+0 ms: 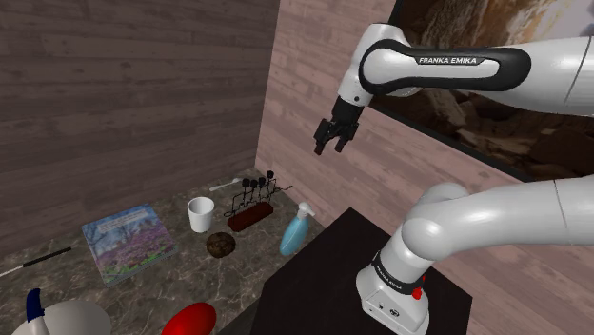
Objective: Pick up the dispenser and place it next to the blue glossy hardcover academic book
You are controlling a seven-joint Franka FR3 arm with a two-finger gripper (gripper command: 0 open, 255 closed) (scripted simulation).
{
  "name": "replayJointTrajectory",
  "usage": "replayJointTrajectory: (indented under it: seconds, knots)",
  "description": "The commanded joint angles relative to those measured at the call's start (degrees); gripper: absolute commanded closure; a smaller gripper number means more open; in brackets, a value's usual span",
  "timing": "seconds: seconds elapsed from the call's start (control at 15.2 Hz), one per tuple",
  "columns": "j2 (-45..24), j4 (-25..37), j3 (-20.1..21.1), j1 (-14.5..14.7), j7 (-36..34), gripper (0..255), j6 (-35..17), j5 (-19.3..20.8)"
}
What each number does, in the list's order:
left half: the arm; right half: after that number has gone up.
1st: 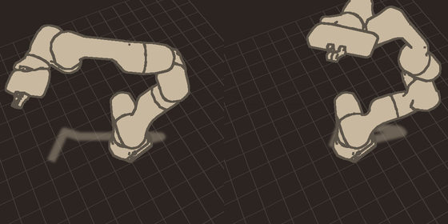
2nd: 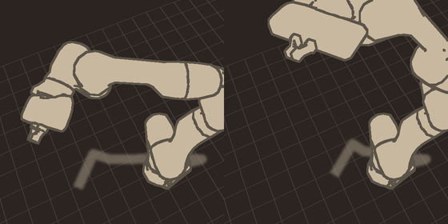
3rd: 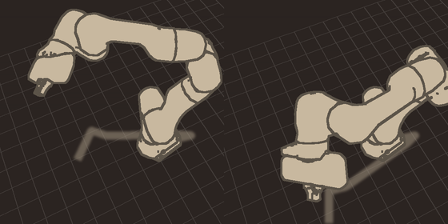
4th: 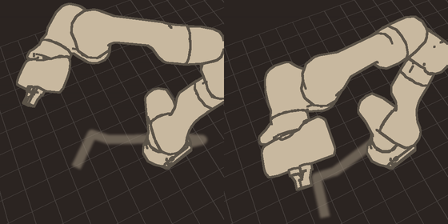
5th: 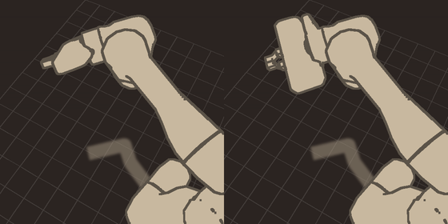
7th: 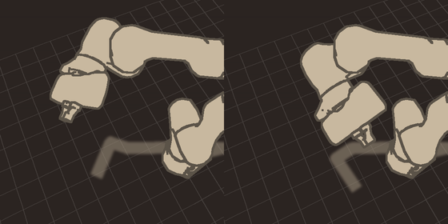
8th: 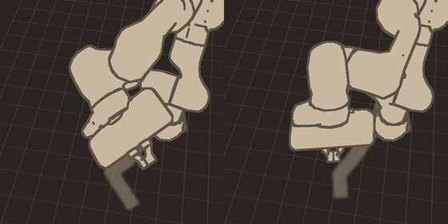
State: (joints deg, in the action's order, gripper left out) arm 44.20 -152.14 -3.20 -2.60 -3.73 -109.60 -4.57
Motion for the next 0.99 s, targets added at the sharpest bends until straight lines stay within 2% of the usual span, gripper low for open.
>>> replayJointTrajectory:
  seconds: [0.0,0.46,0.73,0.92]
  knots:
    - [-1.33,-3.14,-0.10,-0.24,-0.21,0,-4.48,-0.30]
    - [-10.59,-11.29,-0.85,-0.35,-0.21,0,-21.49,-2.11]
    - [-19.22,-13.92,-1.83,0.60,0.72,0,-32.51,-4.37]
    - [-27.24,-14.69,-3.13,2.37,2.63,0,-41.07,-7.74]
